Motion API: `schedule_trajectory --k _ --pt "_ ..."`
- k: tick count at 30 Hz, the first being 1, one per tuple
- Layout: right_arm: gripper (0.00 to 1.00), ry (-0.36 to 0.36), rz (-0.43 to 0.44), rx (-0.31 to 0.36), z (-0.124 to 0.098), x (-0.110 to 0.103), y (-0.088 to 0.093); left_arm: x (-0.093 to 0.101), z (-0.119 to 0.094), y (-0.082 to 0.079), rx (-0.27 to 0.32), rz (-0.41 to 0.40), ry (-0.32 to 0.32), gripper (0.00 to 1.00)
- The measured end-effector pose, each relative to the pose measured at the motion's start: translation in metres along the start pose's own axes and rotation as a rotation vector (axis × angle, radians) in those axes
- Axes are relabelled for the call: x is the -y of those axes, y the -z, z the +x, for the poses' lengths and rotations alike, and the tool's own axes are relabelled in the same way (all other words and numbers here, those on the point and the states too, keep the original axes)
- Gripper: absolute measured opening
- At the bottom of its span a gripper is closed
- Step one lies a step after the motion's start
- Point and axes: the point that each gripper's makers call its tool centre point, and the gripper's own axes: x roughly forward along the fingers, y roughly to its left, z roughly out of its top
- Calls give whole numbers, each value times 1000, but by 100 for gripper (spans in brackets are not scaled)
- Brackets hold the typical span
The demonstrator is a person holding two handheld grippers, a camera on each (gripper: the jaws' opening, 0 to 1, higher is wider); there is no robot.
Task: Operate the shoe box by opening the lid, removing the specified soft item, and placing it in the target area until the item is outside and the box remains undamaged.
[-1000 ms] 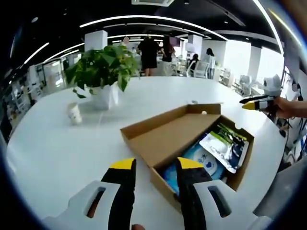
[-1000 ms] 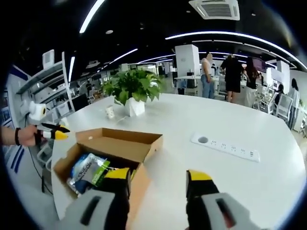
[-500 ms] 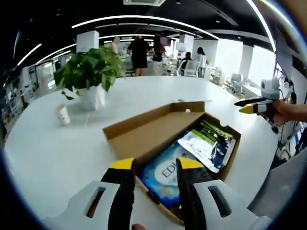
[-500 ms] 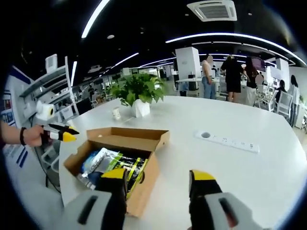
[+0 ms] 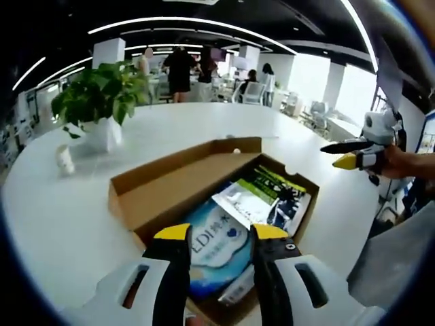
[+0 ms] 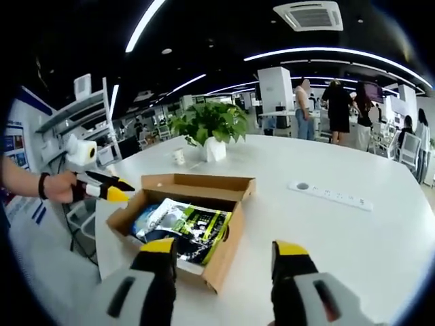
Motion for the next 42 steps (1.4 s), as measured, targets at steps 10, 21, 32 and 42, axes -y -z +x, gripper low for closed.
schedule_trajectory --k 10,21,32,42 --pt "54 -4 12 9 -10 -7 7 21 16 10 -42 -13 43 34" --pt "54 -1 7 25 -26 -4 8 31 39 18 -100 -3 66 33" --pt "54 9 17 31 -47 -3 18 34 52 26 -142 -55 60 32" --pt "54 3 20 35 -52 -9 22 44 60 33 -166 -75 67 24"
